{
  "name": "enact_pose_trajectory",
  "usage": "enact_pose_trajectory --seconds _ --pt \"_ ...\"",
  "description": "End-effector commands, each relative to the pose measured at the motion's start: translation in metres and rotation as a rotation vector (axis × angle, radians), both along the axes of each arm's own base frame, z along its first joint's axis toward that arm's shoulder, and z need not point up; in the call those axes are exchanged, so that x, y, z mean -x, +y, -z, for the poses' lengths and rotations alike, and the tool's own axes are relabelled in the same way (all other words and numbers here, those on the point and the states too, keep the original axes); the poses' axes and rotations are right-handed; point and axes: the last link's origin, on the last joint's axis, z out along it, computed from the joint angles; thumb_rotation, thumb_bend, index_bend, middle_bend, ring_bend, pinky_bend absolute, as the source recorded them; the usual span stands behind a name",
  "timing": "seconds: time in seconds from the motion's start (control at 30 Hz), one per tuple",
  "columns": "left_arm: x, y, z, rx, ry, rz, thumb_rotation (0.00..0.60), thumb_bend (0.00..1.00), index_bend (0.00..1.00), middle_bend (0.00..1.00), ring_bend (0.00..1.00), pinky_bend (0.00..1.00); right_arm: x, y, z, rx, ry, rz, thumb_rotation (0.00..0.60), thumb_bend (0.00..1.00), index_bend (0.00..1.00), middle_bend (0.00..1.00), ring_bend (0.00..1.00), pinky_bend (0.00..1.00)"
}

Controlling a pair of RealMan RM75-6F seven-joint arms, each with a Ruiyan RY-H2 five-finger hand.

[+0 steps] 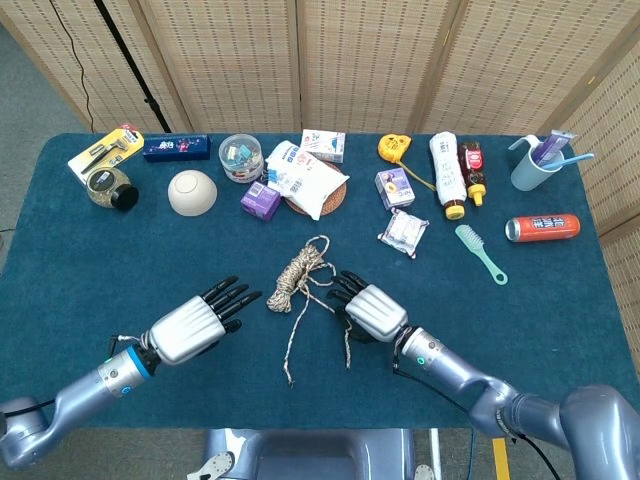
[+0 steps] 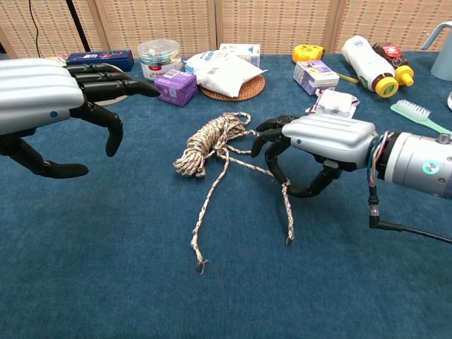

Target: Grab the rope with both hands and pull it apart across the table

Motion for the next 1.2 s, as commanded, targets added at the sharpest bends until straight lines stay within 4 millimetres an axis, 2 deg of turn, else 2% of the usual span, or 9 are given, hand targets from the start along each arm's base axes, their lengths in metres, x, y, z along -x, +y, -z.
enact_pose_trajectory --seconds 0.03,0.43,0.8,1.2 --pt "-0.006 0.002 0.019 0.058 -0.003 0.032 0.600 0.28 0.49 0.00 0.00 0.00 0.001 0.000 0.002 -0.002 0.001 0.012 0.600 0.43 0.63 0.23 0.05 0.00" --pt "-0.018 0.017 0.057 0.129 -0.022 0.093 0.600 0.28 0.50 0.00 0.00 0.00 0.008 -0.003 0.004 0.003 -0.005 0.046 0.600 0.43 0.63 0.23 0.06 0.00" --pt "-0.020 0.026 0.070 0.187 -0.083 0.020 0.600 0.29 0.50 0.00 0.00 0.00 0.017 -0.005 0.002 0.020 -0.017 0.090 0.600 0.43 0.63 0.23 0.06 0.00" --pt "-0.021 0.031 0.078 0.216 -0.071 0.000 0.600 0.29 0.50 0.00 0.00 0.00 0.016 -0.002 -0.001 0.018 -0.047 0.088 0.600 0.43 0.64 0.23 0.06 0.00"
